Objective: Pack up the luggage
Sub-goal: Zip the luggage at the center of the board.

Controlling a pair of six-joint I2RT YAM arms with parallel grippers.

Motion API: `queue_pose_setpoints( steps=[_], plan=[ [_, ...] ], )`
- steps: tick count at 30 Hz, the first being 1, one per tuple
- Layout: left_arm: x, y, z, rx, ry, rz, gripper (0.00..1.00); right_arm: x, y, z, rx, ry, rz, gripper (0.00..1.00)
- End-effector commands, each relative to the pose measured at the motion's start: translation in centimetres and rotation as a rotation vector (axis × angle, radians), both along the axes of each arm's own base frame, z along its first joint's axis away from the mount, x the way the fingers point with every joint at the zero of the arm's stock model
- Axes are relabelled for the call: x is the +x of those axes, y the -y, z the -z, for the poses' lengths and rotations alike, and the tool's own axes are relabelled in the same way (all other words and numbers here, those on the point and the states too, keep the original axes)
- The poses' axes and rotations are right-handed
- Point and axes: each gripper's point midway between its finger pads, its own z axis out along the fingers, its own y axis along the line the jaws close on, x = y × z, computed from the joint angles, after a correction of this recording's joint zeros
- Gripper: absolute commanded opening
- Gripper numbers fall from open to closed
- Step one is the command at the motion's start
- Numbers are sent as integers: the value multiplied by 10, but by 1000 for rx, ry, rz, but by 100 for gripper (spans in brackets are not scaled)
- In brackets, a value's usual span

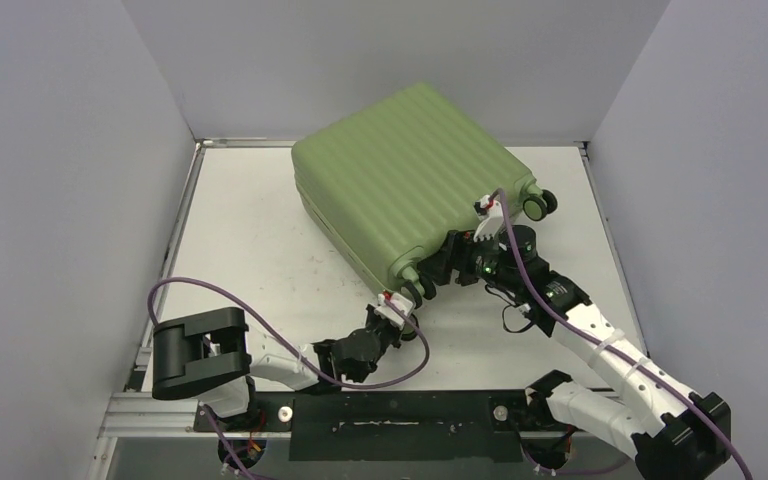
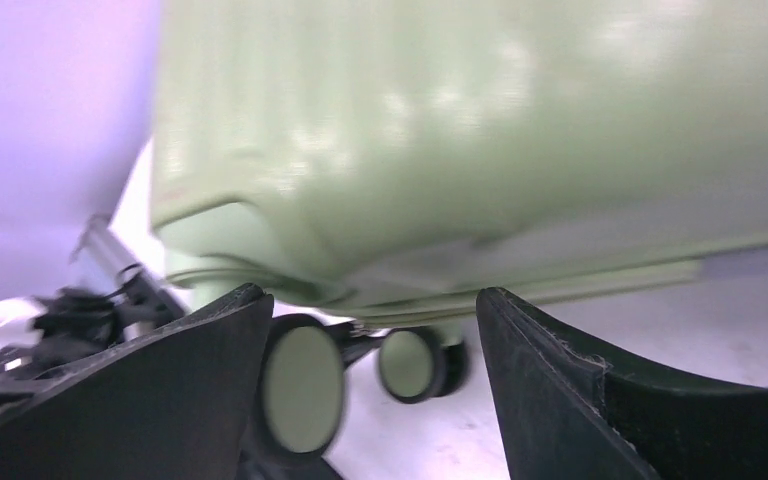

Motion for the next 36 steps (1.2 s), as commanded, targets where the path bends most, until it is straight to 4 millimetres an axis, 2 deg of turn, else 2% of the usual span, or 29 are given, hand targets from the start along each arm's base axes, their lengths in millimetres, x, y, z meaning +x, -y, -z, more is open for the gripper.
queue_pose_setpoints(
  steps=[1, 4, 7, 13, 20, 25, 32, 36],
  plan=[
    [-4, 3, -29, -125, 21, 26, 0, -12, -37, -63, 227, 65, -124, 76],
    [-5, -3, -30, -127, 27, 21, 0, -21, -50, -75, 303, 61, -164, 76],
    [-5, -11, -31, -134, 31, 10, 0, -25, -69, -77, 306, 44, -189, 74],
    [-7, -29, -30, -137, 58, 7, 0, -20, -106, -56, 243, -39, -176, 63],
    [-11, -48, -37, -150, 188, 51, 0, -16, -144, -35, 241, -125, -129, 53],
    [-13, -47, -35, -143, 236, 79, 0, -13, -166, -34, 299, -146, -98, 47],
    [-16, -36, -30, -131, 260, 95, 0, -5, -189, -28, 288, -156, -78, 26],
    [-17, -26, -31, -134, 274, 107, 0, -3, -204, -23, 281, -168, -103, 17]
  ],
)
